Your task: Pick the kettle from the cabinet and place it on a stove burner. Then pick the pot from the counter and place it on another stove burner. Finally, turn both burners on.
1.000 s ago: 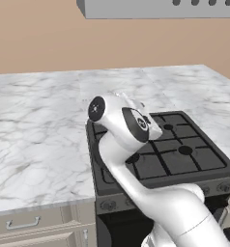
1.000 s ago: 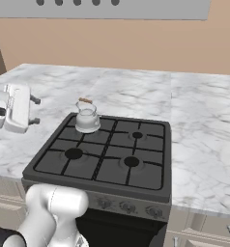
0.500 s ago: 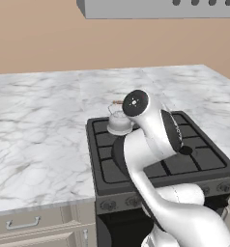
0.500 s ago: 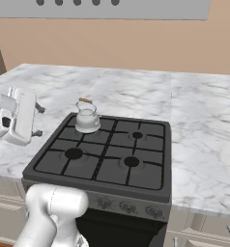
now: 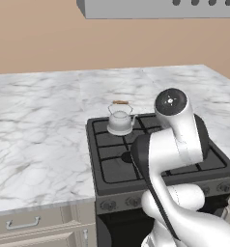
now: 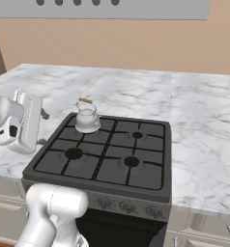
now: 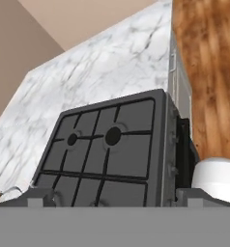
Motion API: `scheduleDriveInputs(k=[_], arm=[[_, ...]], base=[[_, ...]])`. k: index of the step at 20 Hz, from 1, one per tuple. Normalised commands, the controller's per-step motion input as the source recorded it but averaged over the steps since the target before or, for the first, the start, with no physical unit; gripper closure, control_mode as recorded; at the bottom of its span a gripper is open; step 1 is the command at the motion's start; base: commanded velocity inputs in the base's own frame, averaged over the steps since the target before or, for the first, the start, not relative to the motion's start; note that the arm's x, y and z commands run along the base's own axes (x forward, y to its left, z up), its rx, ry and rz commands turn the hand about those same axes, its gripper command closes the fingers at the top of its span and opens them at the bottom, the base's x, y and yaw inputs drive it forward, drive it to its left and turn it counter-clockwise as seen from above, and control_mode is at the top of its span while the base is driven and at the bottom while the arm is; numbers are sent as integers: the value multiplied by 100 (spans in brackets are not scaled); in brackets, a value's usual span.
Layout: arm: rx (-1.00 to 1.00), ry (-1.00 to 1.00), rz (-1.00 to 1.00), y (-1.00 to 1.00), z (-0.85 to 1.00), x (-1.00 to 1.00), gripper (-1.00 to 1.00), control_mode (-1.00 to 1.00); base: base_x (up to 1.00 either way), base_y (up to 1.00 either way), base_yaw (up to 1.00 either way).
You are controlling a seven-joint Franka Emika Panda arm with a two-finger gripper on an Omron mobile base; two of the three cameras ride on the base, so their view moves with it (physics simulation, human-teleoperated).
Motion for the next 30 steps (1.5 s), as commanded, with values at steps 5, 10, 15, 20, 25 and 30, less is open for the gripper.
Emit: scheduleDriveInputs(k=[5, 10, 15, 20, 25, 30], arm=[[4, 0, 1, -6, 0, -10, -100, -100], [0, 0, 0, 0, 0, 0, -100, -100], [0, -1, 0, 0, 0, -3, -100, 100], [0, 0, 0, 0, 0, 0, -100, 100], [0, 0, 0, 0, 0, 0, -100, 100], [0, 0, 0, 0, 0, 0, -100, 100]], base=[[0, 0, 0], [0, 0, 0], [-50, 0, -8], [-66, -1, -19], [-46, 0, -25], [-22, 0, -35]])
